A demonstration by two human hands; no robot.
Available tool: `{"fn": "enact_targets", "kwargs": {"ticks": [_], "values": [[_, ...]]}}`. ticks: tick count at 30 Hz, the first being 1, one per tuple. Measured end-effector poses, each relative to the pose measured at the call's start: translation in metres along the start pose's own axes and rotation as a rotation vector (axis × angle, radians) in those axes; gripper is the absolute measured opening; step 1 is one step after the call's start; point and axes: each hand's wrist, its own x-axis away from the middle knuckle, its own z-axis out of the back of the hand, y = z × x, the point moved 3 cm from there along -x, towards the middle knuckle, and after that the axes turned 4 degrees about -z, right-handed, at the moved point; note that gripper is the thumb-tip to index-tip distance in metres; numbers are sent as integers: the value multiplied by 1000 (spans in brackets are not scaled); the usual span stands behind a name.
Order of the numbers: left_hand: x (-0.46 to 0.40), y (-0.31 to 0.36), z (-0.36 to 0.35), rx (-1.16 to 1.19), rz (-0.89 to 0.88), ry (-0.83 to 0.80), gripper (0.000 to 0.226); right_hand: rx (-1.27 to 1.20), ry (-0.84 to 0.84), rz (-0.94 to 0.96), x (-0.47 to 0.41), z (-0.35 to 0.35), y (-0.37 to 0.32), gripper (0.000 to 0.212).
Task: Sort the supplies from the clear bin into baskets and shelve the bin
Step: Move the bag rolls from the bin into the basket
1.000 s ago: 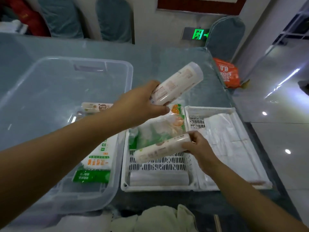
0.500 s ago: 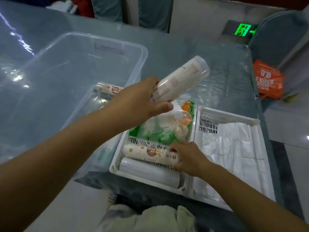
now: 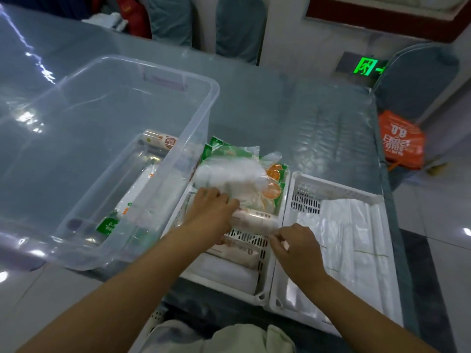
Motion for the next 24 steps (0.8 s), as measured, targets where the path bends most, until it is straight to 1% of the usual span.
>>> {"fn": "enact_targets", "kwargs": {"ticks": [3,9,14,15,16,17,18,19,20,21,23,24], "values": [[-2,-3,-30,20,-44,-67,54,-15,54,-15,5,5,5,21],[2,-16,-52,156,-10,-118,59,-51,37,-29,4,1,4,18],[3,-23,-57,112,-2,-151,60,-32,61,-5,-28,4,-7,21],[1,-23,-55,105,-5,-141,56,-33,66,-3,-40,4,-9,20],[-3,-24,-50,114,5,-90,50,-19,67,-6,-53,3,-11,16],[-7,-26,-44,140,40,-4,46,19,55,-19,-66,-1,-12,10],[-13,-29,-37,187,102,99,44,73,24,-49,-78,-6,-13,11],[-18,-33,-31,245,173,192,46,127,-17,-87,-90,-13,-12,20],[-24,-37,-26,294,233,251,50,166,-62,-129,-101,-19,-11,29],[-31,-40,-24,326,283,262,57,190,-100,-164,-111,-24,-10,37],[-44,-44,-23,368,353,206,68,210,-170,-189,-125,-34,-11,46],[-50,-46,-24,386,373,179,70,213,-201,-180,-128,-39,-11,47]]}}
